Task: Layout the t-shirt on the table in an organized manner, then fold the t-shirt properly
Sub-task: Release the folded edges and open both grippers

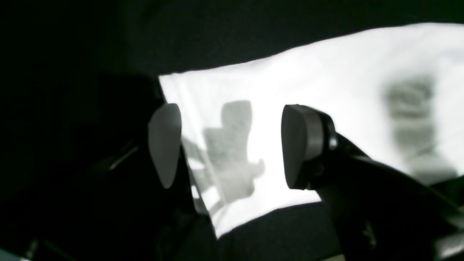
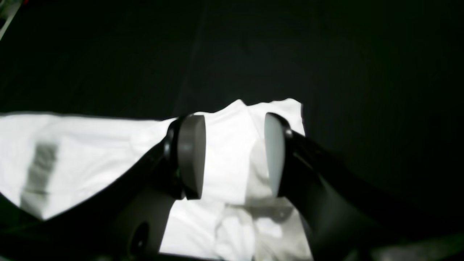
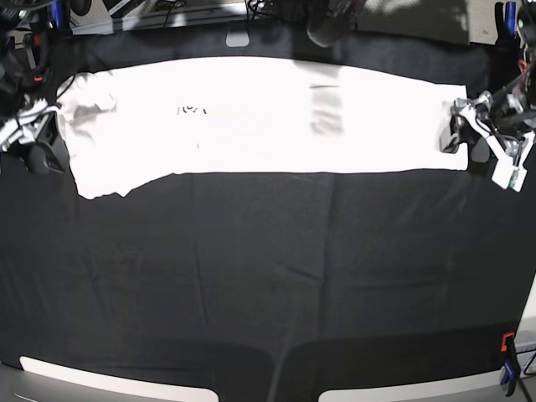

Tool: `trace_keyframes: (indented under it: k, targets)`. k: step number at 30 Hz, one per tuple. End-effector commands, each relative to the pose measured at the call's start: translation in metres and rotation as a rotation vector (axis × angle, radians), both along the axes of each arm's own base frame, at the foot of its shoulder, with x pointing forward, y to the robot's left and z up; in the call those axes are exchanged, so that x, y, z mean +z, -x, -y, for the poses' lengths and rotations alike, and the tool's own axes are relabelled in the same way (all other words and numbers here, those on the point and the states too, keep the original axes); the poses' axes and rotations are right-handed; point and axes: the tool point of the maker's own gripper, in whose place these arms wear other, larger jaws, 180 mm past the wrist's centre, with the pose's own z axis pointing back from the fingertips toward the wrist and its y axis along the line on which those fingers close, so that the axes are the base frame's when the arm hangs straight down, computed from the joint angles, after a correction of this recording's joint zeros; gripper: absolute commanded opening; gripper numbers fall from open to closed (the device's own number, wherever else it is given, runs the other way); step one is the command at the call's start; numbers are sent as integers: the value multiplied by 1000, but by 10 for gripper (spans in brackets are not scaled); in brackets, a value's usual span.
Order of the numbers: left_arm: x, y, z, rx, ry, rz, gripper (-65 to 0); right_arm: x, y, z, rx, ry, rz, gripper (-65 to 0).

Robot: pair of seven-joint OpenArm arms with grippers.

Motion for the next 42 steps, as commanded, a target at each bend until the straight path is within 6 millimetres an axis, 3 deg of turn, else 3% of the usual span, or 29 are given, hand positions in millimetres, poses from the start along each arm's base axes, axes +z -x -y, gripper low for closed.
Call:
trace_keyframes:
  k: [1, 6, 11, 17, 21, 27, 35, 42]
  targets:
    - [11, -13, -5, -3, 23, 39, -248, 16, -1, -4, 11, 12, 52, -391]
    - [-17, -19, -19, 32, 116, -45, -248, 13, 25, -36, 64, -31, 10, -391]
    - [-48, 2, -39, 47, 139, -154, -248, 14, 41, -50, 101, 4, -29, -391]
    - [-27, 2, -57, 16, 227, -101, -249, 16, 42, -53, 112, 18, -27, -391]
    - [-27, 13, -71, 15, 256, -141, -249, 16, 42, -53, 112, 18, -27, -391]
    - [-34, 30, -64, 32, 429, -194, -248, 17, 42, -53, 112, 17, -26, -391]
    - [-34, 37, -51, 50, 566, -211, -248, 17, 42, -53, 112, 17, -26, -391]
    - [-55, 46, -4, 40, 671, -245, -248, 21, 41, -59, 129, -12, -5, -391]
